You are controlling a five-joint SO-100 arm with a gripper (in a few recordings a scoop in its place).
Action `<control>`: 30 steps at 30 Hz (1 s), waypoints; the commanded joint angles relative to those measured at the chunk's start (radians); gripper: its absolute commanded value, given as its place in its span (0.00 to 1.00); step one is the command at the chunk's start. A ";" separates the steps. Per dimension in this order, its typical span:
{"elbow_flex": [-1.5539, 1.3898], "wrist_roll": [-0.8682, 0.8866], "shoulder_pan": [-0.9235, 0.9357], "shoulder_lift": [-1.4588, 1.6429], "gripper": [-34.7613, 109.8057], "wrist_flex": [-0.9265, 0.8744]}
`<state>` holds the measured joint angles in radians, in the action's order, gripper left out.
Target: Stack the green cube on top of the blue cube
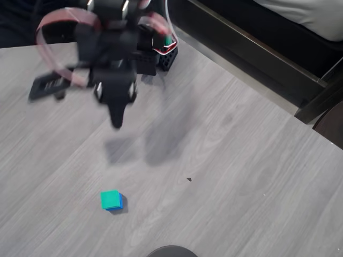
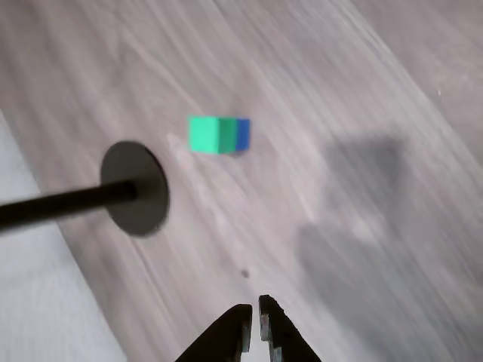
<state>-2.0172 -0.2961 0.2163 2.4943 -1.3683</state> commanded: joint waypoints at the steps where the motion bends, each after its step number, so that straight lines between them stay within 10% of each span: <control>1: -0.262 0.052 -0.069 0.362 0.24 0.017; 30: -1.068 0.204 -0.196 0.842 0.24 0.195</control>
<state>-3.0127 -0.0997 0.0153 3.3103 -1.2333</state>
